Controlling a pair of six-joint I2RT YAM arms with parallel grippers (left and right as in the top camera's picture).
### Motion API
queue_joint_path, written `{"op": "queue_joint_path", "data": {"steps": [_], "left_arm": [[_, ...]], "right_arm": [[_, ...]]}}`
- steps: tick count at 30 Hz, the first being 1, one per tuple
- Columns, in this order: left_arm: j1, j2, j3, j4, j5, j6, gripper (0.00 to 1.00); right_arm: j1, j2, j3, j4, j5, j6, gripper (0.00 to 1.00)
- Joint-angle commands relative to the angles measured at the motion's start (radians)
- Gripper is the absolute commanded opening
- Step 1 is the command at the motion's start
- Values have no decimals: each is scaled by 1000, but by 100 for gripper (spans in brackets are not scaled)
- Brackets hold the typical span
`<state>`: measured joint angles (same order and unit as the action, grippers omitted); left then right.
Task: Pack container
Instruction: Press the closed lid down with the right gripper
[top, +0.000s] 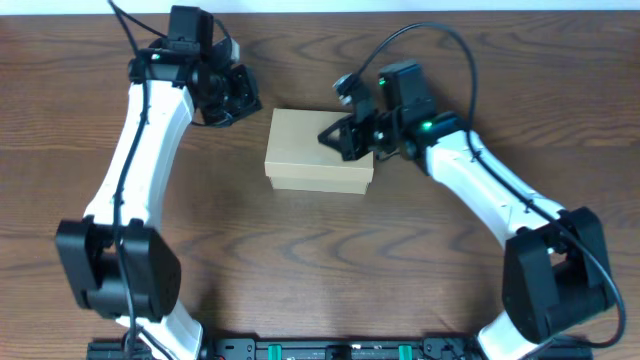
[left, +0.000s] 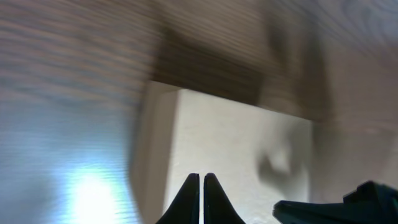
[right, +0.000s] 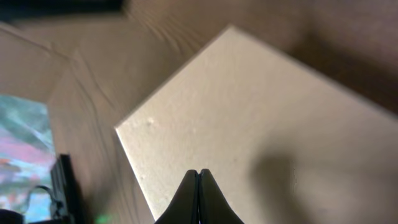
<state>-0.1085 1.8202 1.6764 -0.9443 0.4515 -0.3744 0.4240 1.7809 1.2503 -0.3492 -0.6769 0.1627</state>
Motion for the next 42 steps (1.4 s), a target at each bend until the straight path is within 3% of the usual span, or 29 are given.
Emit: {"op": "queue_joint_path", "data": {"steps": [1,12,28,38,39,40,41,42], "left_arm": [[1,-43,12,-37,-174,19,5],[2,-61,12,-117,-286,19,6],[2,-61,12,-119,-329,15,5],[3,-111,36,-133,-328,16,8],[3,-125,36,-134,-327,16,17],[3,-134,36,-135,-328,16,29],[3,-144,36,-137,-328,16,41],[3,-153,36,-140,-328,16,54]], "right_arm": [[58,-17,12,-35,140,-38,1],[157,-11,11,-171,395,-102,1],[193,52,11,-182,448,-125,1],[179,-101,48,-235,446,-136,1],[171,-119,48,-247,445,-145,6],[164,-132,48,-254,446,-150,24],[158,-148,48,-261,445,-160,52],[151,-162,48,-266,446,-166,66]]}}
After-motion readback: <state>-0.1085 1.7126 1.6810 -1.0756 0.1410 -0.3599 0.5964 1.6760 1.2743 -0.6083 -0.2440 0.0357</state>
